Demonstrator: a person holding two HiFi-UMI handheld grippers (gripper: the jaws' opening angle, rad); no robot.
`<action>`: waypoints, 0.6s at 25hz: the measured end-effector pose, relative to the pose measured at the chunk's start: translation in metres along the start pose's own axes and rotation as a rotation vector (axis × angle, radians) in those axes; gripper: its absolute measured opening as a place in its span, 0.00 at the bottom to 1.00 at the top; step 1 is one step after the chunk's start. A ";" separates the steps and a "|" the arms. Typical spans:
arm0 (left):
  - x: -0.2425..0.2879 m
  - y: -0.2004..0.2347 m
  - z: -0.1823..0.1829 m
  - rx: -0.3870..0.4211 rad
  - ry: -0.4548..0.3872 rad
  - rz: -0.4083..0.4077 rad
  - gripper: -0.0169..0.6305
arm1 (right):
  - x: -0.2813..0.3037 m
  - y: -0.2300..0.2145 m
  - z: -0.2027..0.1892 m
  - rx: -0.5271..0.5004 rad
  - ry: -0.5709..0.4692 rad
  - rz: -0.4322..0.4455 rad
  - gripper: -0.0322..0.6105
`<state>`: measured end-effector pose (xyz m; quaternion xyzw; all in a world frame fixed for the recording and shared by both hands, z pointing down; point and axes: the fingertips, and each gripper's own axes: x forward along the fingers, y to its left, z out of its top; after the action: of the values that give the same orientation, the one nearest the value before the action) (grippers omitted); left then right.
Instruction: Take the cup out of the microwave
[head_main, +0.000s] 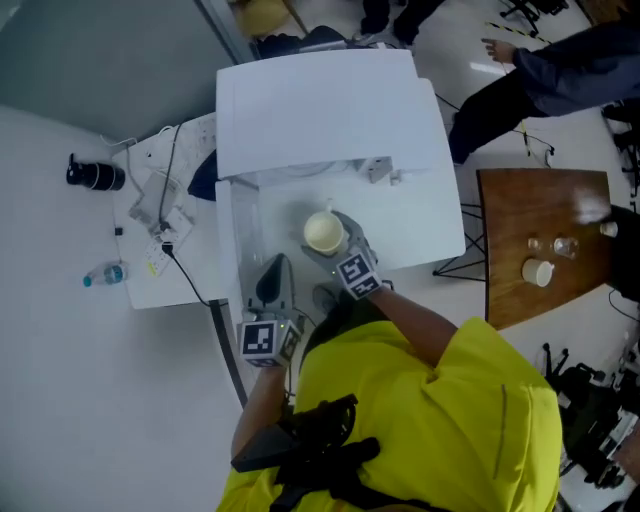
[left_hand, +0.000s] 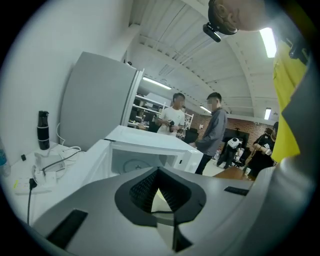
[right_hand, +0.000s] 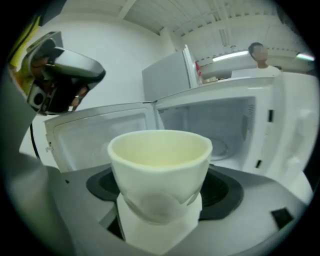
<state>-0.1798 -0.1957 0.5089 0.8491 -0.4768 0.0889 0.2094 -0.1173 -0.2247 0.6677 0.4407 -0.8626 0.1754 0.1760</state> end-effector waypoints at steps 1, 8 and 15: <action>0.005 -0.009 -0.004 0.002 0.013 -0.024 0.01 | -0.017 -0.013 -0.015 0.023 0.013 -0.038 0.76; 0.041 -0.074 -0.031 0.027 0.108 -0.212 0.01 | -0.110 -0.182 -0.094 0.133 0.047 -0.396 0.76; 0.063 -0.119 -0.053 0.062 0.165 -0.302 0.01 | -0.140 -0.328 -0.118 0.190 0.028 -0.562 0.76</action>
<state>-0.0433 -0.1670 0.5459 0.9070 -0.3219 0.1405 0.2326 0.2470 -0.2529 0.7552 0.6742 -0.6840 0.2059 0.1874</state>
